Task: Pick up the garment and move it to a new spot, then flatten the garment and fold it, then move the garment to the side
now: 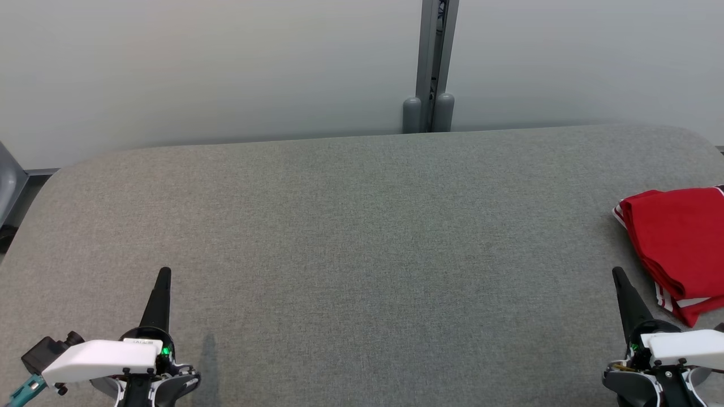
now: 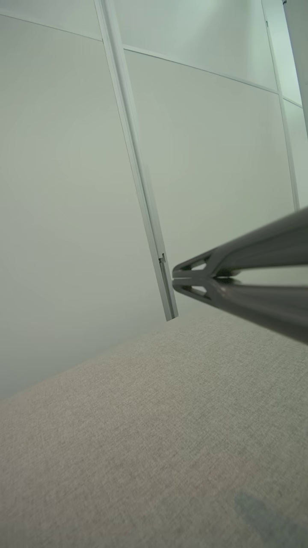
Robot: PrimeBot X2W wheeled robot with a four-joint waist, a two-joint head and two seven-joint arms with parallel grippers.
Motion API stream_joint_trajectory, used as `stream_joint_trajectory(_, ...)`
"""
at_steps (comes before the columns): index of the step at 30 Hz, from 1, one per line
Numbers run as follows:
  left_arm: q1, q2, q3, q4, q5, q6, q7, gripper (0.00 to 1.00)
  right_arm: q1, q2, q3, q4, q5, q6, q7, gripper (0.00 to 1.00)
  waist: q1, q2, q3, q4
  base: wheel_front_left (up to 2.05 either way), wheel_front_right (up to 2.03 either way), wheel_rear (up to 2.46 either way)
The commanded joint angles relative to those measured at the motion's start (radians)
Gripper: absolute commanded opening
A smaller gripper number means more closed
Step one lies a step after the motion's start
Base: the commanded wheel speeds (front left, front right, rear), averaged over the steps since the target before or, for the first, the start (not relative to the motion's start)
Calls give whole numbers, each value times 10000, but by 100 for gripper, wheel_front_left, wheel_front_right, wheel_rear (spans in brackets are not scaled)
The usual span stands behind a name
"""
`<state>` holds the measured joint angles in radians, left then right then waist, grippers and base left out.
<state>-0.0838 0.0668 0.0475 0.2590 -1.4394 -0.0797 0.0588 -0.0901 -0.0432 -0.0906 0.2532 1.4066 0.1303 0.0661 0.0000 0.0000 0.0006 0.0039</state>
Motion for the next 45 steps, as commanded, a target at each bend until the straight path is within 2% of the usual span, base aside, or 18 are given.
stream_joint_trajectory(1,-169,7,115,-85,-220,-108,76,0,-115,-89,-57,-70,261,7,84,0,0,0,2,-3,0,0,0)
stream_joint_trajectory(29,-317,-145,706,-161,-1800,-562,567,0,-226,-112,-259,-101,2134,7,512,0,0,0,25,-39,0,0,0)
stream_joint_trajectory(45,-305,-145,702,-154,-1750,-556,569,0,-226,-111,-252,-102,2075,7,509,0,0,0,25,-39,0,0,0)
